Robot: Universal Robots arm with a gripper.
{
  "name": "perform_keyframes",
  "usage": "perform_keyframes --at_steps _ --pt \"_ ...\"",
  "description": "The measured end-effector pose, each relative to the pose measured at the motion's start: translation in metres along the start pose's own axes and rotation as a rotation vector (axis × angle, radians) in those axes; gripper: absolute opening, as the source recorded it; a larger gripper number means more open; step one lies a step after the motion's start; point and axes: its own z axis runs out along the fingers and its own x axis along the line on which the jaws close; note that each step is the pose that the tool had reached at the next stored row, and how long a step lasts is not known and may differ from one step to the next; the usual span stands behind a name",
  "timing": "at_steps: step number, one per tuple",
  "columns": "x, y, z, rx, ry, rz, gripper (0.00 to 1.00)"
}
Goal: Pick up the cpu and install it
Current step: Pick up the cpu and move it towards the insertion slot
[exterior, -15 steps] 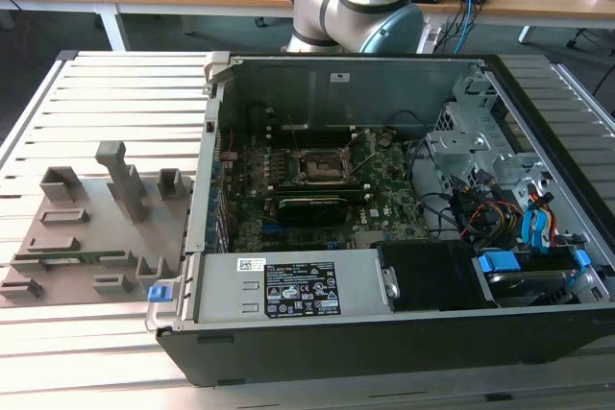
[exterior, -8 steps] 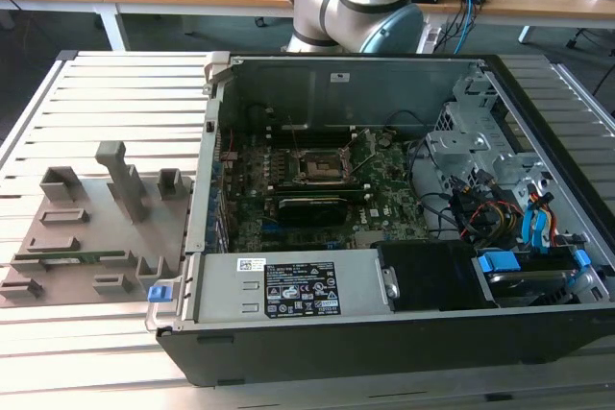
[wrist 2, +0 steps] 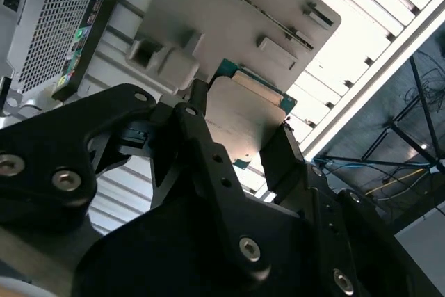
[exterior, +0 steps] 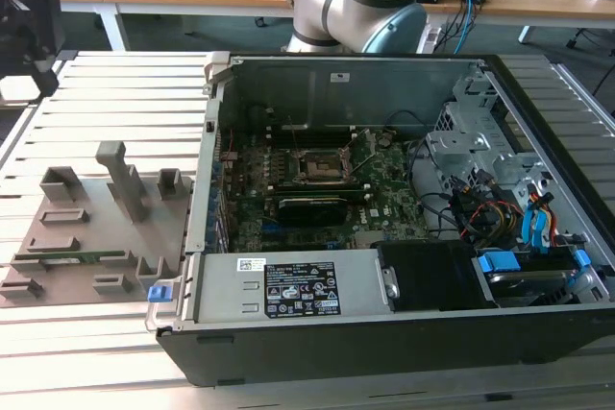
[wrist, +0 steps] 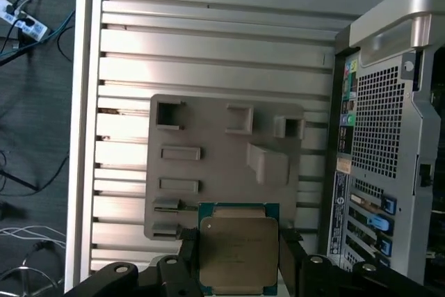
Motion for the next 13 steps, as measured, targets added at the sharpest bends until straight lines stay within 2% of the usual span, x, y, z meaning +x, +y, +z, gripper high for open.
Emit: perform_keyframes --at_steps 2,8,13 --pt "-0.0069 0.0 0.0002 0.0012 0.0005 0.0 0.55" --pt "-0.0468 0.0002 0.0013 0.0075 0.0039 0.0 0.55" --pt "-0.0665 0.0004 0.0018 0.0104 0.0059 -0.001 0.55"
